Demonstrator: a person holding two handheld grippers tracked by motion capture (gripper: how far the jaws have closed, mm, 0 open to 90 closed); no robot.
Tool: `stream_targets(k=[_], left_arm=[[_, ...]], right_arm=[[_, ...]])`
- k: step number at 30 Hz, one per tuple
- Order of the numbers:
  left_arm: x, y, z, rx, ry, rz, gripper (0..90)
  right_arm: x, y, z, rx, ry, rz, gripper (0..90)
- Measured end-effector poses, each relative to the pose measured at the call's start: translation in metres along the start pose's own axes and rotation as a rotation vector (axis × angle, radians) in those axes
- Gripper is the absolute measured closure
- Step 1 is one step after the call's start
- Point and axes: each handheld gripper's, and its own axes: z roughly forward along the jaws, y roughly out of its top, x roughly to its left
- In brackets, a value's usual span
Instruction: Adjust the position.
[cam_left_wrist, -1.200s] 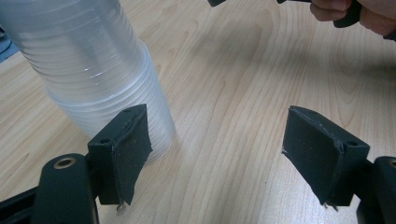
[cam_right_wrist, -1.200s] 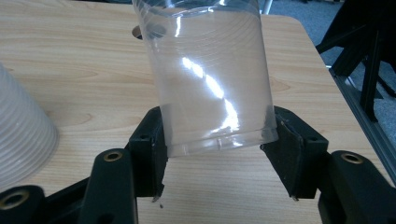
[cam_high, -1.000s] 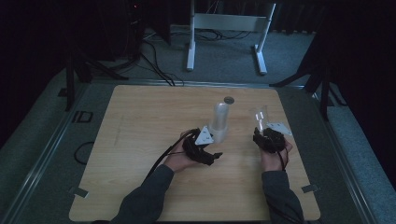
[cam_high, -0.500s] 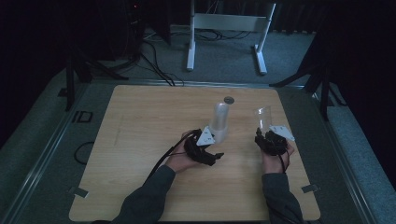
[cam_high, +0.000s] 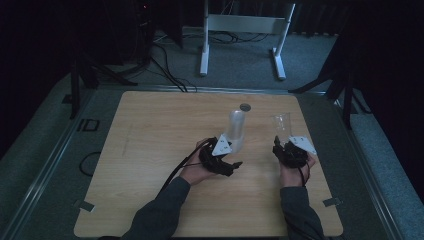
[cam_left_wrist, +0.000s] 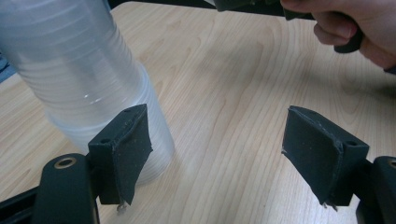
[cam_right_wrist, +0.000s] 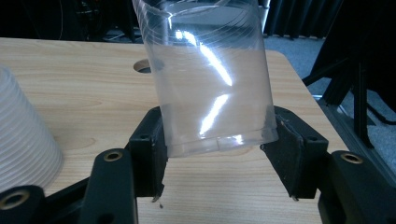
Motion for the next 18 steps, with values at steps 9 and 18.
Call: stream_targets(k=[9, 18], left_arm=[[-0.001, 0.008, 0.004, -0.027, 0.004, -0.024, 23.2], [-0.001, 0.018, 0.010, -0.040, 0.006, -0.061, 23.3]], right_arm=[[0.001, -0.002, -0.004, -0.039, -0.006, 0.006, 42.7], [0.001, -0.003, -0.009, -0.085, -0.011, 0.011, 42.7]])
